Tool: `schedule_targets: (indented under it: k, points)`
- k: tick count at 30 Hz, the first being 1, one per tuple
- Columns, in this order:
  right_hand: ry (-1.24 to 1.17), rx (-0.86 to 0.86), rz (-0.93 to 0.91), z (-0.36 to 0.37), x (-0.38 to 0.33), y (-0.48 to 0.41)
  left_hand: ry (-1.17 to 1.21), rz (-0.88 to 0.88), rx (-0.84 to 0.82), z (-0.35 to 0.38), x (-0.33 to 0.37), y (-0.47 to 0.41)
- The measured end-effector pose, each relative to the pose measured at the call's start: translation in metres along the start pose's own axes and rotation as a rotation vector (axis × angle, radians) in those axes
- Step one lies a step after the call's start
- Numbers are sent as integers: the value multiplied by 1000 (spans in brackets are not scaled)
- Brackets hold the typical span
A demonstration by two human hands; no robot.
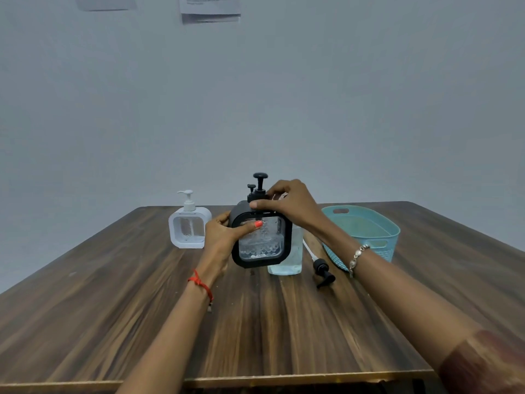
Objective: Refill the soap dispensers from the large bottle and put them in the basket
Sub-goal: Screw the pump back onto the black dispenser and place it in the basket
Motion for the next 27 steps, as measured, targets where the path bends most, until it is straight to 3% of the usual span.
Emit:
schedule_targets:
  k: [3,7,13,20,27]
  points:
    - [-8,-10,23,-1,5,-3,-5,6,7,0,2,0]
    - [-193,-93,40,2,5,-4,9,5,8,0,2,0]
    - [-254,67,37,-7,9,-3,2,5,29,-3,1,2]
    - [-442,-118,65,10,9,-7,-5,3,29,-4,3,1]
    - [-361,-82,61,7,6,-5,-17,9,34,-6,5,2]
Point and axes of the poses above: each hand's wrist, its own y-axis away from the middle knuckle, its own z-axis out of the palm, x = y × z, the point moved 10 cm from there along -y, towards the middle knuckle, and after that the axes turned 1 degree about z, right-handed, at the moved point
